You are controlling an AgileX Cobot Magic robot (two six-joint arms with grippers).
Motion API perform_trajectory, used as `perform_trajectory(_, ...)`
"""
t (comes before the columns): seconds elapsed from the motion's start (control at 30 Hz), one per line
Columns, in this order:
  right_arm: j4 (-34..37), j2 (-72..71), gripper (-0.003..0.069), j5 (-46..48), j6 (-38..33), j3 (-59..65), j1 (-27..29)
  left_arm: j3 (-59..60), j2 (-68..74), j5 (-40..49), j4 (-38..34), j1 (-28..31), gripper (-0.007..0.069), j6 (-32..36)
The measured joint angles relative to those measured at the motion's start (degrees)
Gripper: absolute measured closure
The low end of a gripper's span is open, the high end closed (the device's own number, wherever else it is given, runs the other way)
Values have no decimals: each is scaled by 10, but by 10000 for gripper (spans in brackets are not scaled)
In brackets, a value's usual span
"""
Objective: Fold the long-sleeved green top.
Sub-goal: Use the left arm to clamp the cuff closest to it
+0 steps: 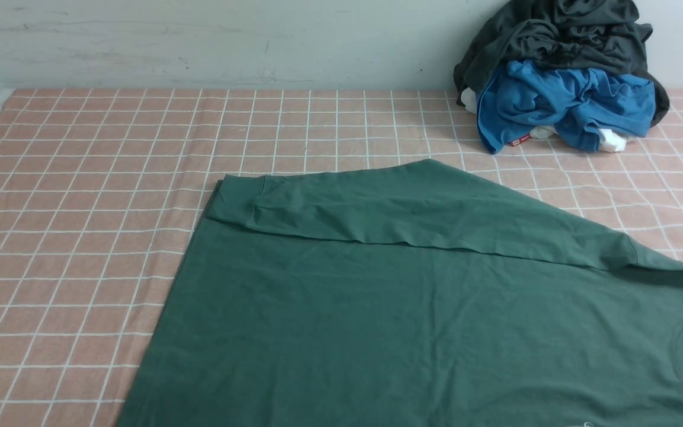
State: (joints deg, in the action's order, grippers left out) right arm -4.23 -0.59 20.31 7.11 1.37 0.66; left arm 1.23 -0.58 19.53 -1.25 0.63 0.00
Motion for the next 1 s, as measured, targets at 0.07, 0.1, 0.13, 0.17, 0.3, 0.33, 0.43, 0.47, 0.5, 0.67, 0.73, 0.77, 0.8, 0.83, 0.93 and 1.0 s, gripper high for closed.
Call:
perform_trajectory(0.07,7,0,673,0,0,0,0,0,0,0,-9,0,627,0)
perform_trajectory(0.1,8,0,673,0,0,0,0,0,0,0,-16,0,627,0)
perform_trajectory(0.13,8,0,673,0,0,0,0,0,0,0,-22,0,627,0)
perform_trajectory(0.17,9,0,673,0,1,0,0,0,0,0,-30,0,627,0)
perform_trajectory(0.3,10,0,674,0,2,0,0,0,0,0,-62,0,627,0)
perform_trajectory(0.33,10,0,674,0,2,0,0,1,0,0,-78,0,627,0)
perform_trajectory(0.43,22,0,674,0,3,0,0,1,0,0,-129,0,627,-12)
perform_trajectory(0.47,32,0,674,0,4,0,0,2,0,0,-145,0,627,-18)
perform_trajectory(0.5,49,0,674,0,5,0,0,3,0,1,-185,0,627,-32)
perform_trajectory(0.67,203,0,674,-6,31,1,0,4,0,4,-409,0,627,-105)
perform_trajectory(0.73,276,0,674,-8,51,1,0,4,0,4,-482,0,627,-119)
perform_trajectory(0.77,324,0,674,-10,61,1,0,4,0,3,-506,0,627,-121)
perform_trajectory(0.8,375,0,674,-11,75,1,0,4,0,3,-530,0,627,-121)
perform_trajectory(0.83,414,0,674,-11,83,1,0,4,0,1,-537,0,627,-121)
perform_trajectory(0.93,514,0,674,-18,91,1,0,4,0,0,-552,0,627,-121)
perform_trajectory(1.0,573,0,674,-22,82,1,0,4,0,0,-556,0,627,-121)
